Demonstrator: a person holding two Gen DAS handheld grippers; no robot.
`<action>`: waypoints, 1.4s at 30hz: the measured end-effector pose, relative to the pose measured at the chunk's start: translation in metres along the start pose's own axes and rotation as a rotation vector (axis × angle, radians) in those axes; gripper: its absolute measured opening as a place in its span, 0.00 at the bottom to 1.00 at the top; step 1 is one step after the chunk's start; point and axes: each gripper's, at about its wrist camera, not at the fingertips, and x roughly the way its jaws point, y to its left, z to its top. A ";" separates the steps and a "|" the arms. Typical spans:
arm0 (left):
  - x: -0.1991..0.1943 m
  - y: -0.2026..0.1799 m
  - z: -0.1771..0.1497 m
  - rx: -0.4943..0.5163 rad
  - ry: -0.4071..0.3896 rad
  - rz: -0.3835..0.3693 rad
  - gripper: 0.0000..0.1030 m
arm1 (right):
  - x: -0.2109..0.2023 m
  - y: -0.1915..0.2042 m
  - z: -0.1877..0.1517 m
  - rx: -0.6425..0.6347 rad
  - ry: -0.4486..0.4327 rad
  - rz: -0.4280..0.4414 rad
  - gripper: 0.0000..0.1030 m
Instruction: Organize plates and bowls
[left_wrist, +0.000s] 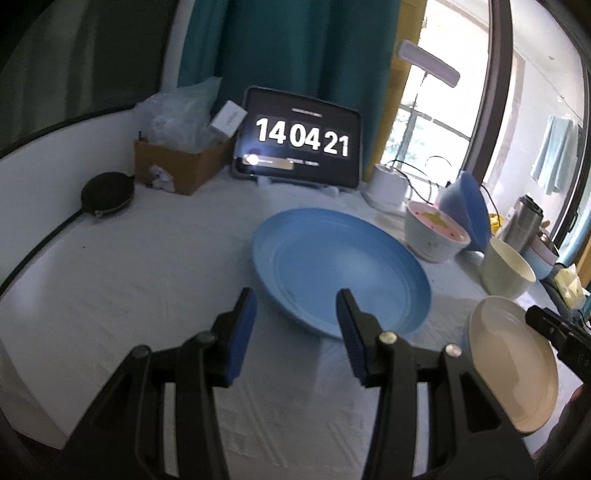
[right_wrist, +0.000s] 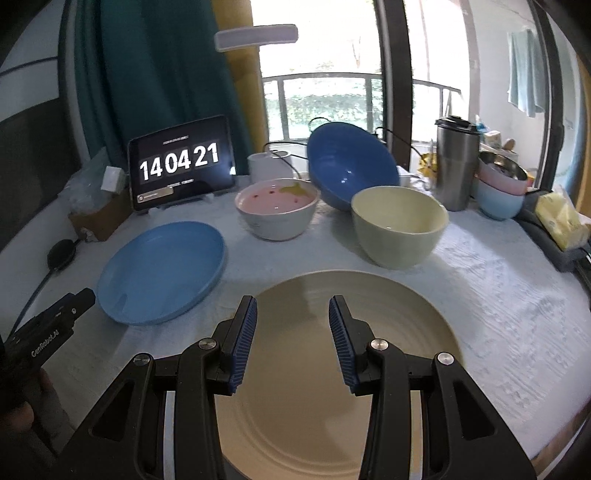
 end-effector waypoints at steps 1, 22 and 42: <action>0.001 0.003 0.002 -0.002 0.002 0.001 0.45 | 0.002 0.004 0.001 -0.003 0.003 0.005 0.42; 0.016 0.038 0.039 0.006 0.019 0.070 0.45 | 0.040 0.055 0.028 0.013 0.040 0.088 0.42; 0.068 0.038 0.048 0.006 0.091 0.062 0.45 | 0.096 0.067 0.034 0.055 0.175 0.109 0.42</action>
